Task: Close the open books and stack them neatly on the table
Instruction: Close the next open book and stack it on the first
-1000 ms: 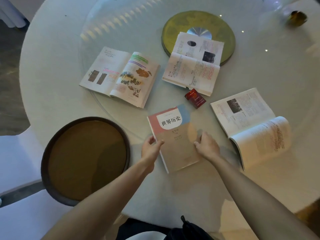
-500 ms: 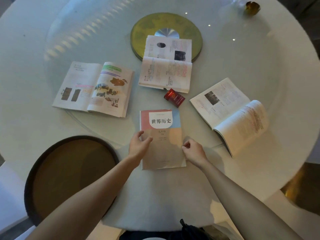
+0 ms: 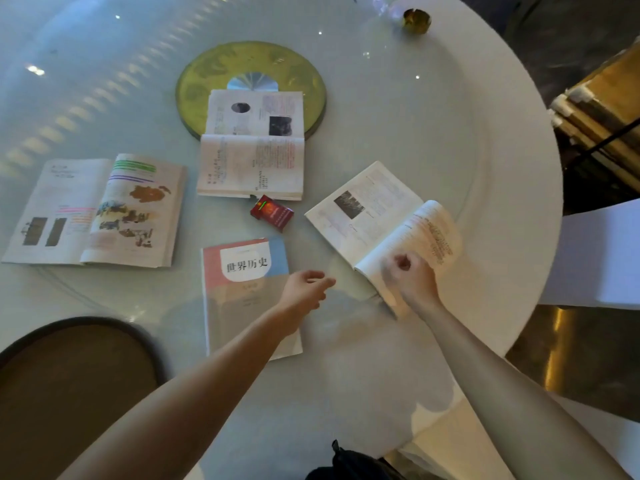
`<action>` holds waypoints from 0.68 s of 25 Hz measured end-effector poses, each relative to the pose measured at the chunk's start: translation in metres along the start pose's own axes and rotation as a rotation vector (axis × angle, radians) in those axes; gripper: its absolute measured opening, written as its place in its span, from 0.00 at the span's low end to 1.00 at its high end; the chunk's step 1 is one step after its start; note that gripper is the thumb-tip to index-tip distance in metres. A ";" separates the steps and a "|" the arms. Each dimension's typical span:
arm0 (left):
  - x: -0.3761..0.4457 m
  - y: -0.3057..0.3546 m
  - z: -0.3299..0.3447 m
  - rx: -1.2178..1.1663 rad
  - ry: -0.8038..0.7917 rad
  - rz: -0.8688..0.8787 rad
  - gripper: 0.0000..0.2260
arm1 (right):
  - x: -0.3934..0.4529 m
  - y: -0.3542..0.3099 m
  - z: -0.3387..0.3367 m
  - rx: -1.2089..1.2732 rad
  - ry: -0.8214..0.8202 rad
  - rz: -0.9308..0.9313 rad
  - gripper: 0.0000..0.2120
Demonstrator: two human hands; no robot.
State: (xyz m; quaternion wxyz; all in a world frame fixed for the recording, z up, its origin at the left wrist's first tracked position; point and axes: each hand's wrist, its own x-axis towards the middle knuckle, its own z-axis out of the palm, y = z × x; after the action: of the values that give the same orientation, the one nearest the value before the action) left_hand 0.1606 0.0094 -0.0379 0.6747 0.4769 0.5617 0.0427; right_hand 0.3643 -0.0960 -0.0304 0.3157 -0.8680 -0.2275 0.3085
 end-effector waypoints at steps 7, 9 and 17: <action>0.024 0.002 0.110 -0.233 0.015 -0.244 0.15 | 0.122 0.042 -0.083 -0.270 0.045 -0.066 0.22; 0.024 0.000 0.122 -0.249 0.005 -0.274 0.13 | 0.141 0.049 -0.091 -0.288 0.012 -0.050 0.22; 0.022 0.006 0.125 -0.351 0.025 -0.303 0.07 | 0.165 0.061 -0.117 -0.297 -0.182 0.071 0.14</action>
State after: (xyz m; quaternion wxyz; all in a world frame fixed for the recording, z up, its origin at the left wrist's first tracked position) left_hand 0.2716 -0.0488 -0.0603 0.7391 0.2618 0.6191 0.0440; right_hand 0.5720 -0.0893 -0.0659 0.1508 -0.8810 -0.2674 0.3599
